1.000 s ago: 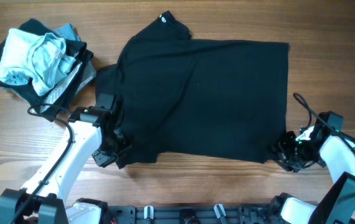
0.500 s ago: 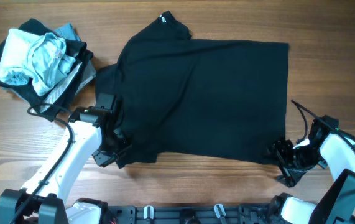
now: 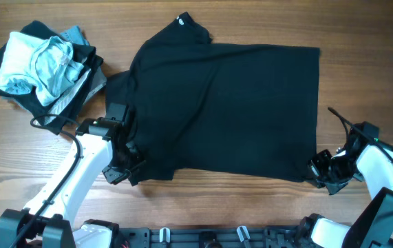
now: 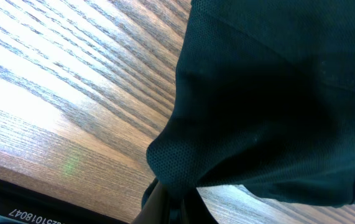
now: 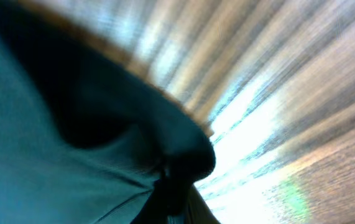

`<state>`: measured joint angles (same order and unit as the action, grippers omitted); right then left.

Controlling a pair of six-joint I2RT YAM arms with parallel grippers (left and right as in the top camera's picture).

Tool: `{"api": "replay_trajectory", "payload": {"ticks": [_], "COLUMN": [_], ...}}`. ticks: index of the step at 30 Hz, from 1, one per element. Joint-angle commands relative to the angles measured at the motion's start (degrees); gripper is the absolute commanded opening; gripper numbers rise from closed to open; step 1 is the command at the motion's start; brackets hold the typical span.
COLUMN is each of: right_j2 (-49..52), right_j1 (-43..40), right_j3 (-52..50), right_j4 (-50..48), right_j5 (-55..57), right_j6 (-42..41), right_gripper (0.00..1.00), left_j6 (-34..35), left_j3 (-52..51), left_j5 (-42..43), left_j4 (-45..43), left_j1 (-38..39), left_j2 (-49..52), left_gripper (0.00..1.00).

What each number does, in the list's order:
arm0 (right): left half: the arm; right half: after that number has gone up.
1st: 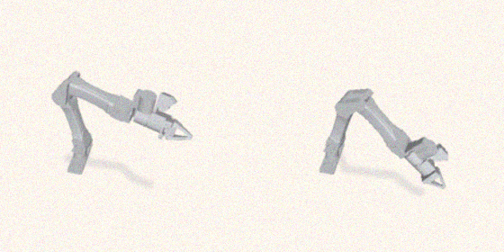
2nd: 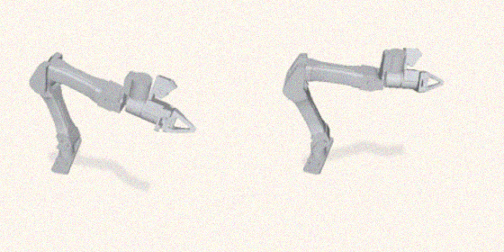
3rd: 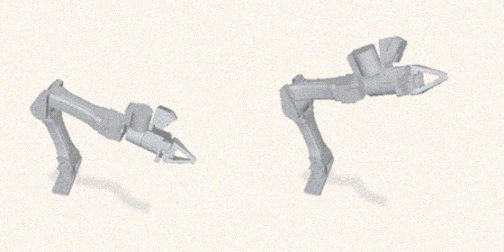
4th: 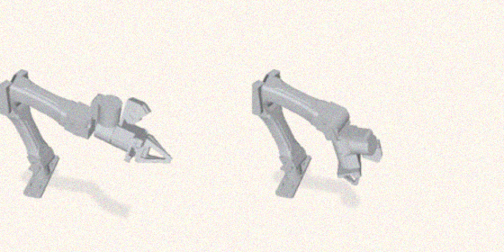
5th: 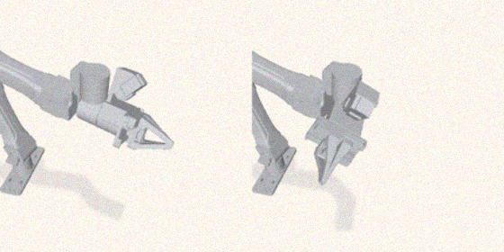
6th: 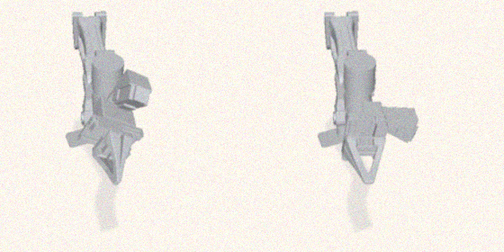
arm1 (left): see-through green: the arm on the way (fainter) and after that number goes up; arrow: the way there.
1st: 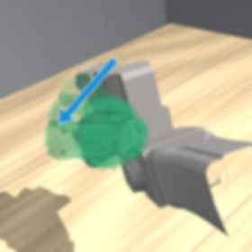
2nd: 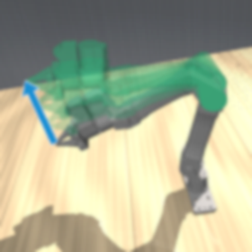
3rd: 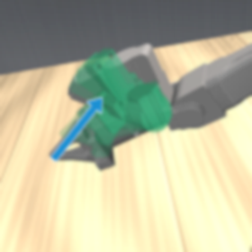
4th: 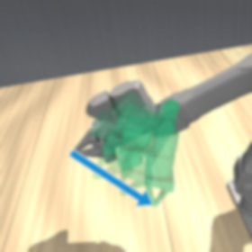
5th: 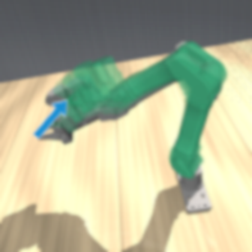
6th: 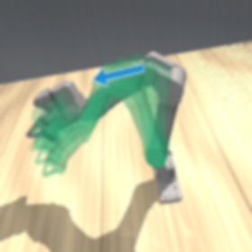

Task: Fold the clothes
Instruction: 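Lift the bottom hem with both grippers and fold it up toward the collar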

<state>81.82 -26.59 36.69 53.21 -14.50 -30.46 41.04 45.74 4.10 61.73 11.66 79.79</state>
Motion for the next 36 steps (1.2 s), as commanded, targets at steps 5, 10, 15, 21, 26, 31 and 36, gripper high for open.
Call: {"api": "replay_trajectory", "payload": {"ticks": [5, 10, 15, 21, 26, 31, 36], "right_j2": [-1.2, -2.8, -2.6, -2.5, -1.6, 1.5, 5.2], "right_j1": [0.3, 0.3, 0.3, 0.3, 0.4, 0.5, 0.6], "right_j3": [11.1, 16.8, 17.5, 17.5, 17.4, 17.4, 17.4], "right_j4": [7.1, 12.3, 4.7, -9.0, -13.5, -14.9, -19.8], "right_j5": [-3.5, -4.6, -15.4, -19.3, -11.6, -9.7, -11.4], "right_j6": [9.9, 9.9, 10.9, 8.5, -0.5, -1.6, -0.3], "right_gripper": [0.04, 0.04, 0.05, 0.04, 0.04, 0.04, 0.25], "left_j6": [-0.9, -1.8, -3.7, -7.1, -12.3, -13.5, -14.1], "left_j3": [4.2, 10.2, 10.7, 10.7, 10.7, 10.7, 10.7], "left_j5": [-1.4, -1.2, 0.3, -0.1, -1.2, -5.6, -6.6], "left_j4": [5.8, 9.5, -0.1, -10.1, -20.9, -26.0, -29.3], "left_j1": [-0.3, -0.3, 0.1, 0.9, 0.9, 0.9, 0.9], "left_j2": [-2.2, -5.7, -5.6, -1.2, 0.7, 2.5, 6.0], "left_gripper": [0.04, 0.04, 0.04, 0.04, 0.04, 0.04, 0.07]}}
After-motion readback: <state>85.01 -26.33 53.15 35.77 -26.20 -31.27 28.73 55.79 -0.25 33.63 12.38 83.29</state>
